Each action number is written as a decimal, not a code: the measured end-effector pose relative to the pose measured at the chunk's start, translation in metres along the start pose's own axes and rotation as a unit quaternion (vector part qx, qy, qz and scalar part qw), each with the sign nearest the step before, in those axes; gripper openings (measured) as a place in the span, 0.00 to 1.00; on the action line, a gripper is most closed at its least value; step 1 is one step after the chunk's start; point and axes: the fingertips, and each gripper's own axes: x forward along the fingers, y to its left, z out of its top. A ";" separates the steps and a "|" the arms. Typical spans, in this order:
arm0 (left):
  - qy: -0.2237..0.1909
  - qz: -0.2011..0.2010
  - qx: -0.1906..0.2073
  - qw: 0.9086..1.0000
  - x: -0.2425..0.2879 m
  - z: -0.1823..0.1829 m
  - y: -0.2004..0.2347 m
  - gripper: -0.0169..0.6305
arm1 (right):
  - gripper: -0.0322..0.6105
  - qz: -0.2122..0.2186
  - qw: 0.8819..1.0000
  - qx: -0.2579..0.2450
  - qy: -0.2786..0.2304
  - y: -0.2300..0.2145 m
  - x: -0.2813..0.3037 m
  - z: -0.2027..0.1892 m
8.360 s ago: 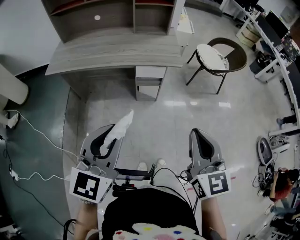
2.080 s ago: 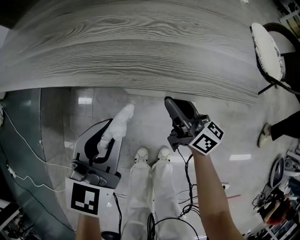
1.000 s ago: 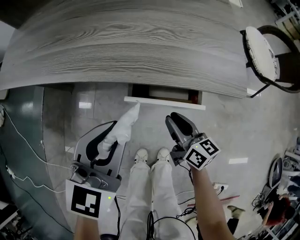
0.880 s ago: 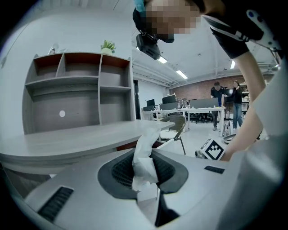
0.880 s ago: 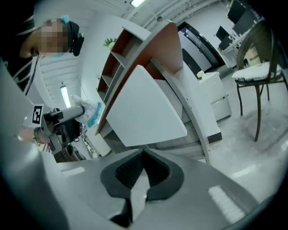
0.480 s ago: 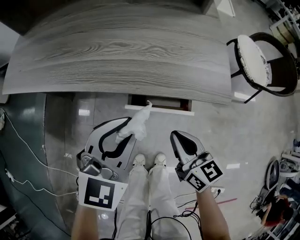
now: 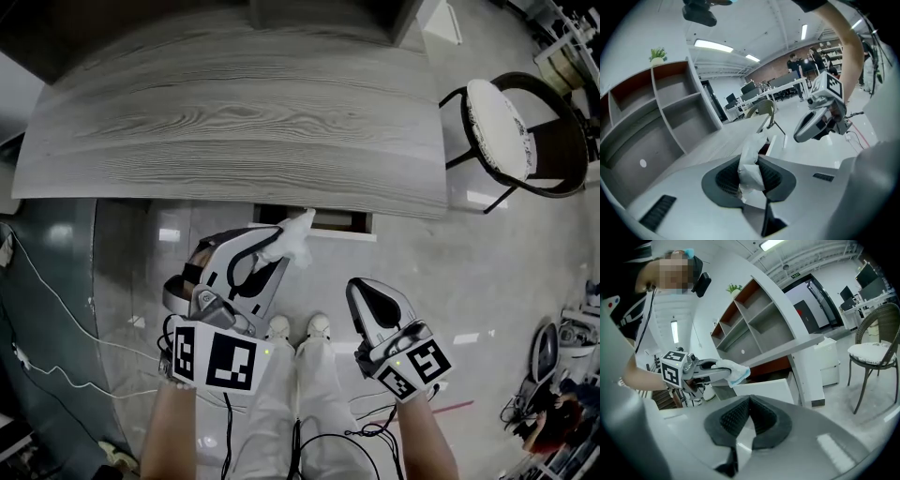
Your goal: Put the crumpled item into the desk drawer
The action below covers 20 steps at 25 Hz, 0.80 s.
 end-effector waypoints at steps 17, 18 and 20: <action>0.094 -0.037 0.141 0.985 0.035 -0.022 -0.006 0.13 | 0.06 -0.012 1.000 0.007 -0.007 -0.005 -0.010 0.002; 0.096 -0.039 0.139 0.985 0.035 -0.023 -0.007 0.13 | 0.06 -0.012 1.000 0.008 -0.008 -0.005 -0.010 0.002; 0.096 -0.044 0.134 0.985 0.036 -0.023 -0.008 0.13 | 0.06 -0.012 1.000 0.008 -0.008 -0.005 -0.010 0.002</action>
